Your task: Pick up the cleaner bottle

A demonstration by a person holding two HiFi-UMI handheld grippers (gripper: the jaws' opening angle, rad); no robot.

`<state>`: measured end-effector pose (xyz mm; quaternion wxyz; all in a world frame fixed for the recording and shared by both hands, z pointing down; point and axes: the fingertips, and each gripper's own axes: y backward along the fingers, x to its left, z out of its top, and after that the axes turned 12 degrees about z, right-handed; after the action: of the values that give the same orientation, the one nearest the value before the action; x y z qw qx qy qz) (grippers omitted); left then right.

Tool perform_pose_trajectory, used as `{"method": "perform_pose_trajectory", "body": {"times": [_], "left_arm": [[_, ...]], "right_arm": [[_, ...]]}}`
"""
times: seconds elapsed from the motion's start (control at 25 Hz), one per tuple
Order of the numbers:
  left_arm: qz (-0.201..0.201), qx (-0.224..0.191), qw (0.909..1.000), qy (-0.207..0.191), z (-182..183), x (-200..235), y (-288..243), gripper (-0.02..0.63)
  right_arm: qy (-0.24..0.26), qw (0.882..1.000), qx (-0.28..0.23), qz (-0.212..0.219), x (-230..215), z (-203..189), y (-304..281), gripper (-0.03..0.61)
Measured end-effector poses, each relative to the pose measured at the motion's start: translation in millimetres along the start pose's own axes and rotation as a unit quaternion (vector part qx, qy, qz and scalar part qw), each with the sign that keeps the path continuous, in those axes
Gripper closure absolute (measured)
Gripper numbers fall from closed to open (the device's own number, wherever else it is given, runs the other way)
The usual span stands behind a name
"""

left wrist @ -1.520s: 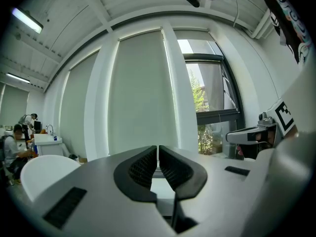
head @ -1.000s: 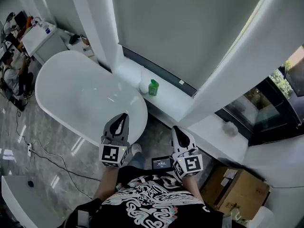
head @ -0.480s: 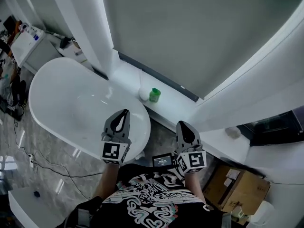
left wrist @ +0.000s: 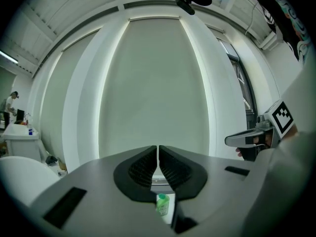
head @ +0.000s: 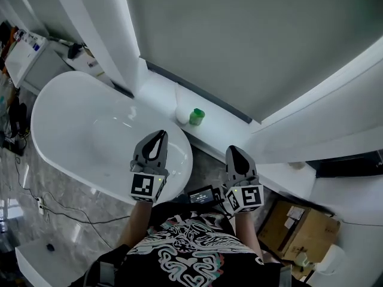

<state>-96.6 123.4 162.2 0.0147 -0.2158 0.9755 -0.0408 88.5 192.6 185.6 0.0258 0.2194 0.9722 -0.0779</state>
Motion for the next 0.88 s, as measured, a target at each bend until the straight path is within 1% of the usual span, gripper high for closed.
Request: {"method": "perform_pose_trajectory", "body": {"times": [0.08,0.24,0.36,0.44,0.48,0.6,0.64,0.88], "left_arm": [[0.004,-0.005,1.0000,0.006,0.1,3.1,-3.4,0.586],[0.007,0.010,0.9999,0.003,-7.0,7.2,-11.2,0.586],[0.010,0.009,0.9999,-0.004,-4.2,7.9,-20.6,0.586],[0.014,0.013,0.9997,-0.016,-10.5,9.6,-23.7,0.586],[0.015,0.011,0.9997,-0.019,-12.8,10.0,-24.4,0.586],[0.020,-0.014,0.9997,0.000,-6.5,11.7,-32.0,0.586],[0.021,-0.014,0.9997,0.002,-7.3,12.6,-35.5,0.586],[0.017,0.010,0.9998,0.003,-31.5,9.0,-50.2,0.586]], "right_arm": [[0.006,1.000,0.003,-0.003,-0.8,-0.9,-3.6,0.551],[0.008,1.000,0.012,-0.001,-5.1,-9.0,-9.7,0.551],[0.006,1.000,0.013,0.004,-11.0,-12.7,-19.2,0.551],[0.006,1.000,0.013,0.008,-14.9,-13.8,-26.4,0.551],[0.008,1.000,0.013,0.009,-16.6,-13.9,-29.3,0.551],[0.017,1.000,0.013,0.009,-22.3,-15.3,-39.6,0.551],[0.020,1.000,0.015,0.010,-24.6,-17.0,-43.5,0.551],[0.024,0.999,0.032,0.015,-39.0,-39.7,-54.9,0.551]]}}
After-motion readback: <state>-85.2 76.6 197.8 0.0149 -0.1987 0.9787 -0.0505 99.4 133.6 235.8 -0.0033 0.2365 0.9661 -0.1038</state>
